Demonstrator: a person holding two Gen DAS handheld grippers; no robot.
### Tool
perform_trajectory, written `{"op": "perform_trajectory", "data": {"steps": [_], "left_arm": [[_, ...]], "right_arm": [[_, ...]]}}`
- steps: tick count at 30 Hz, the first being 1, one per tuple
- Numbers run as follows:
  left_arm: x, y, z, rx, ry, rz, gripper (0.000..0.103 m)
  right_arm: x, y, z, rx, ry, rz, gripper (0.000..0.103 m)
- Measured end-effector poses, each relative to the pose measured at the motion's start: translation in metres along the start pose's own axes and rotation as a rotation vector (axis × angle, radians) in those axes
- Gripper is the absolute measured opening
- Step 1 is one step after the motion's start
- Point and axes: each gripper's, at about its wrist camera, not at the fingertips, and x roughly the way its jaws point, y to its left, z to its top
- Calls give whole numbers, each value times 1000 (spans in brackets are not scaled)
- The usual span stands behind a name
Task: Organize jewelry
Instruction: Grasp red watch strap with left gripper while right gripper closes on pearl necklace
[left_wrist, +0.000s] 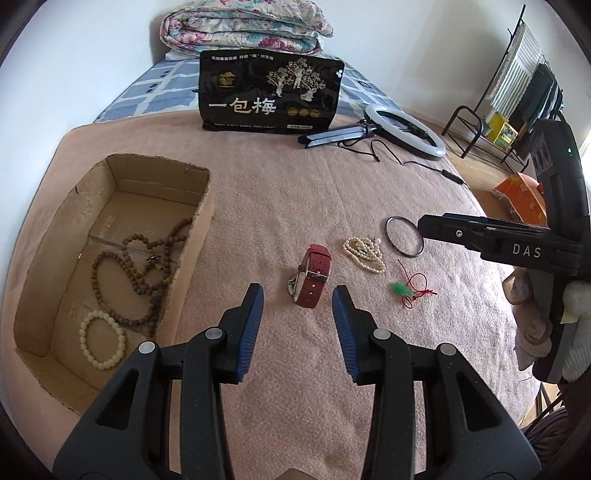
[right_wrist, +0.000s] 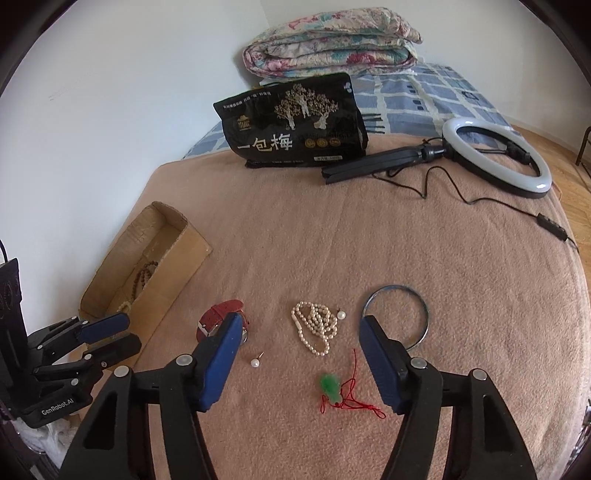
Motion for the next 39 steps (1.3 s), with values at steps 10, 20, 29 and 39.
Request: {"op": "perform_trajectory", "data": {"steps": [10,20,29,39], "left_arm": [[38,-11,6,12,42,1,39],[61,-9,8,14,72,-4,39],[76,-6,11,5,79,-6,39],[83,-5,10,9,90,-18,33]], "right_arm": [[49,-17,-1,54,147,99,39],[88,-18,1,38,211,2,36],[107,-12,4,-3,232,-51,35],[114,4,-2,-99,220,-141,20]]}}
